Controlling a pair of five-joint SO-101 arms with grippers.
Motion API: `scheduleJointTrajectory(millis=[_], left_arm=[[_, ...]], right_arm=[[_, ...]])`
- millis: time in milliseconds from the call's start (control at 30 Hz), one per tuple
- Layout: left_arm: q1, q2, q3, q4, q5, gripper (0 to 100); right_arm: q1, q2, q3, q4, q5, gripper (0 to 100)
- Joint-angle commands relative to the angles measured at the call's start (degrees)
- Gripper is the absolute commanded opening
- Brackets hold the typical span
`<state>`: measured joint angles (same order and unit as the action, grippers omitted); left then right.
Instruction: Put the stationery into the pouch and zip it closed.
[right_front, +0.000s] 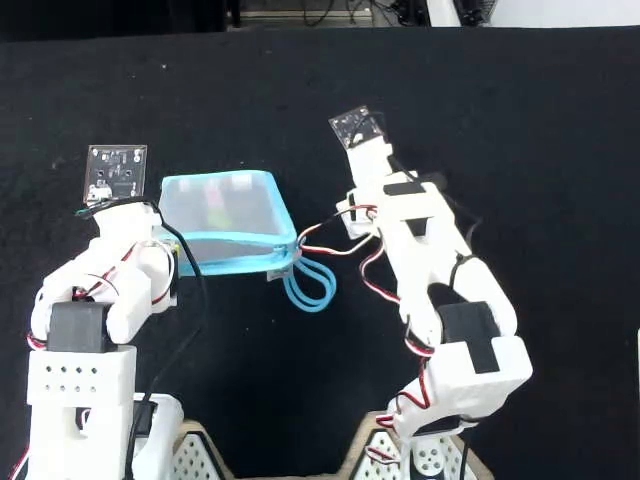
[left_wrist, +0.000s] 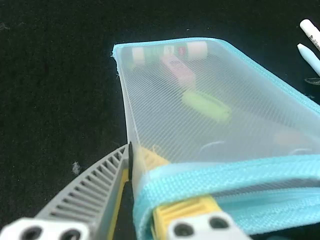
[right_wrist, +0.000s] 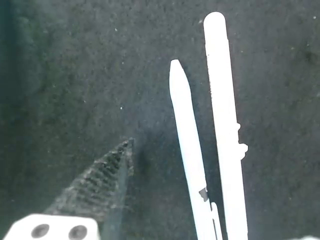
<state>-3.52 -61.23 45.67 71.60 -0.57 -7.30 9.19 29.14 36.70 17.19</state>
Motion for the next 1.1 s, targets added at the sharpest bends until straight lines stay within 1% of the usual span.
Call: scheduleJointTrajectory(millis=[0, 267, 333, 400, 467, 533, 600, 667, 733, 833, 967, 1067], left_arm=[[0.2, -0.1, -0.7, -0.8, -0.4, 3], [0.2, -0.1, -0.7, -0.8, -0.4, 3], [0.2, -0.1, -0.7, -0.8, -0.4, 3], [0.2, -0.1, -0.7, -0.8, -0.4, 3], [0.2, -0.1, -0.7, -0.8, -0.4, 3], [0.2, -0.1, -0.7, -0.8, -0.4, 3], [0.2, -0.1, -0.7, -0.8, -0.4, 3], [0.2, -0.1, -0.7, -0.8, -0.4, 3], [0.2, -0.1, -0.7, -0.8, -0.4, 3], [0.2, -0.1, -0.7, -0.8, -0.4, 3], [0.2, -0.1, -0.7, -0.8, -0.4, 3], [0.2, -0.1, -0.7, -0.8, -0.4, 3]], right_arm=[[-0.2, -3.5, -1.2, -0.8, 0.4, 63.9], [-0.1, -3.5, -1.2, -0.6, 0.4, 63.6], [-0.3, -3.5, -1.5, 1.6, 1.6, 62.2], [-0.6, -3.6, -1.6, 3.6, 4.9, 58.5], [-1.5, -3.8, -1.6, 4.3, 6.1, 52.7], [-1.7, -3.9, -1.6, 4.4, 5.6, 46.0], [-1.6, -3.9, -1.6, 4.3, 3.3, 39.5], [-1.4, -4.0, -1.6, 4.3, 1.6, 34.3], [-1.6, -4.0, -1.6, 4.3, 1.5, 30.2], [-1.6, -4.0, -1.6, 4.3, 1.5, 27.0], [-1.7, -3.8, -1.6, 4.5, 5.5, 24.7], [-1.7, -3.8, -1.6, 4.5, 5.6, 23.7]])
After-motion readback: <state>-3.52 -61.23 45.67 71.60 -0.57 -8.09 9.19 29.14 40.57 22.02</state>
